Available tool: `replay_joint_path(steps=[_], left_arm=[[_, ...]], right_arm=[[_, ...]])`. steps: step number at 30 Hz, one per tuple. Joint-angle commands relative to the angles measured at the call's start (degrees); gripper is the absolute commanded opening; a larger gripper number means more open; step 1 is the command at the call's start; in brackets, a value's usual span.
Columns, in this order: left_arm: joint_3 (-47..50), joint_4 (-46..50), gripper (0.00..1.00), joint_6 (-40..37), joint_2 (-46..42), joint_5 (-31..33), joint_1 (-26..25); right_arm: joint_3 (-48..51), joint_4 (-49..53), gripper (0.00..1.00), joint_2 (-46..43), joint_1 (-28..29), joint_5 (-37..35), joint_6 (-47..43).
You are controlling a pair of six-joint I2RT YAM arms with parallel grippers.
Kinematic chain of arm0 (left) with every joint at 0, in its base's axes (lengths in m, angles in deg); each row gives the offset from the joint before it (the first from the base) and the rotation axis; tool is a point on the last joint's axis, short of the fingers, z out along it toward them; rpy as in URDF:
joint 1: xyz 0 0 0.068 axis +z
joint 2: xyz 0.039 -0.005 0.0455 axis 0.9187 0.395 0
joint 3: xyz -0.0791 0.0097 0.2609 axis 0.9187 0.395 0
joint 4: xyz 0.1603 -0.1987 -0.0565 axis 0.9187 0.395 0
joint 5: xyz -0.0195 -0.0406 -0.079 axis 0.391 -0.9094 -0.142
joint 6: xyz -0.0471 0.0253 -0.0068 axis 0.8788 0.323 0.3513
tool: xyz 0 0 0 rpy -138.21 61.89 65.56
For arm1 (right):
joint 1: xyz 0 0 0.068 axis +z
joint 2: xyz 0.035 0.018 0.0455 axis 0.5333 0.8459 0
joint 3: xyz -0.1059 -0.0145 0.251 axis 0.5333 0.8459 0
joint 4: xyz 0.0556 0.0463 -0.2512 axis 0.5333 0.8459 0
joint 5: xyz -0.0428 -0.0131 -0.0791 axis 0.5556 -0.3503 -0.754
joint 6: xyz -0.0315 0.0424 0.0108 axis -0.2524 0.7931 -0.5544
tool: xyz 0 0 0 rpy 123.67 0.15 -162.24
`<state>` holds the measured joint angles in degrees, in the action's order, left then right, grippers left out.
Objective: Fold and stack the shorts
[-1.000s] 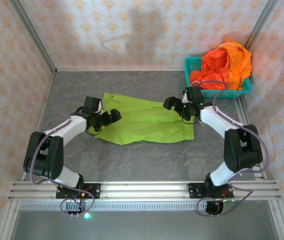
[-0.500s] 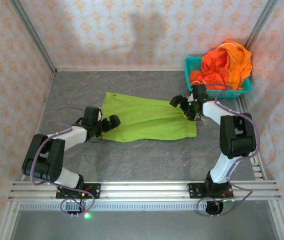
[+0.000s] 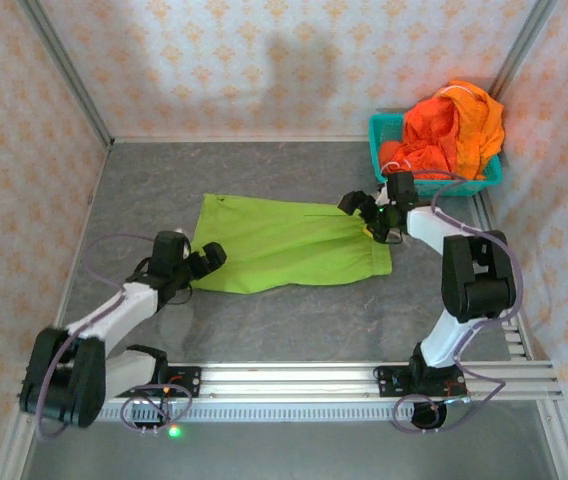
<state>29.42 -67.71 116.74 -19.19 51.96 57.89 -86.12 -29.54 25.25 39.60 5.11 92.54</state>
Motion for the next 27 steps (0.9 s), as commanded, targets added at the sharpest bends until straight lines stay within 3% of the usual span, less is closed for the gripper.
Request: replay_joint_path(steps=[1,8,12,18,27], left_arm=[[-2.1,6.1,1.00,-1.5,-9.4,2.7,0.3],[-4.5,6.2,1.00,-2.1,-20.8,-2.6,0.3],[-4.0,4.2,1.00,-2.1,-22.3,-5.4,0.2],[-3.4,3.8,1.00,-2.4,-22.4,-6.2,0.2],[-3.3,3.1,1.00,-3.1,-22.1,-8.2,0.3]], right_arm=[[0.5,3.7,0.99,-10.6,1.5,-5.3,-5.3],[1.5,13.2,0.99,-27.5,1.7,-20.0,-16.5],[6.4,12.2,1.00,-31.7,-0.7,-21.3,-16.0],[6.7,16.0,0.85,-23.3,-2.1,-21.6,-17.6],[2.9,15.3,0.78,-7.2,-2.9,-17.6,-18.8]])
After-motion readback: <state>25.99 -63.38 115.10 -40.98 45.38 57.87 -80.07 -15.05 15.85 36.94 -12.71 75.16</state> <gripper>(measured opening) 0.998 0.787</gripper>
